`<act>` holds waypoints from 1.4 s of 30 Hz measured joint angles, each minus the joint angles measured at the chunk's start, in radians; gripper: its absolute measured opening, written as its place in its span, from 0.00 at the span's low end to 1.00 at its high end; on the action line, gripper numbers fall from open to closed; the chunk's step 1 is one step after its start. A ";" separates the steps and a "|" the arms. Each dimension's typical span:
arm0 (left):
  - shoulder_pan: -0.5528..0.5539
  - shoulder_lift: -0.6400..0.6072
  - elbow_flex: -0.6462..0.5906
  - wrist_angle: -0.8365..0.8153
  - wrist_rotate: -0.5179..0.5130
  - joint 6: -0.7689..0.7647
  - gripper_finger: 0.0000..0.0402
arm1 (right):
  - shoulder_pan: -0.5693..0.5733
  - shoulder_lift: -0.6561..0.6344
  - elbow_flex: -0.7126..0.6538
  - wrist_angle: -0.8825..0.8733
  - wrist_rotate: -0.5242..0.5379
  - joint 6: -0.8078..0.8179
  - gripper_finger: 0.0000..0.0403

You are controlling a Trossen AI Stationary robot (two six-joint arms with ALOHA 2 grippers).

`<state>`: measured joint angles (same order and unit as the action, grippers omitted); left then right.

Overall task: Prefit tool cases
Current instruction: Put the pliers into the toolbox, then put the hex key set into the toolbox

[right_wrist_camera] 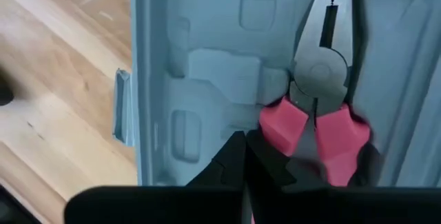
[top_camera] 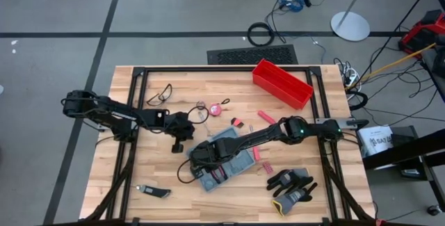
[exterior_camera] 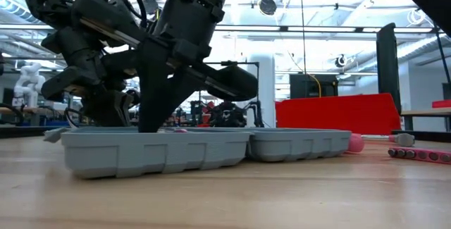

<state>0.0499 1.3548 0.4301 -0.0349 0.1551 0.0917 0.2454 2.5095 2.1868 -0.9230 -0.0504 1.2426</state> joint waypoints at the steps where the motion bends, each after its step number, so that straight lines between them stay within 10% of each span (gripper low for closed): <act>1: 0.000 0.000 0.000 0.001 0.000 0.000 0.00 | -0.004 -0.006 -0.001 -0.001 0.000 -0.005 0.00; 15: 0.003 0.000 0.000 0.003 -0.035 0.029 0.00 | -0.020 -0.137 -0.008 -0.027 0.214 -0.209 0.00; 26: 0.011 0.000 0.000 0.046 -0.089 0.073 0.00 | -0.018 -0.218 -0.008 -0.658 0.395 -0.168 0.00; 42: 0.061 0.000 0.001 0.077 -0.096 0.072 0.00 | -0.072 -0.598 -0.302 -0.645 0.586 -0.188 0.00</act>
<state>0.1112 1.3544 0.4309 0.0423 0.0593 0.1635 0.1736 1.9115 1.8845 -1.5678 0.5360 1.0549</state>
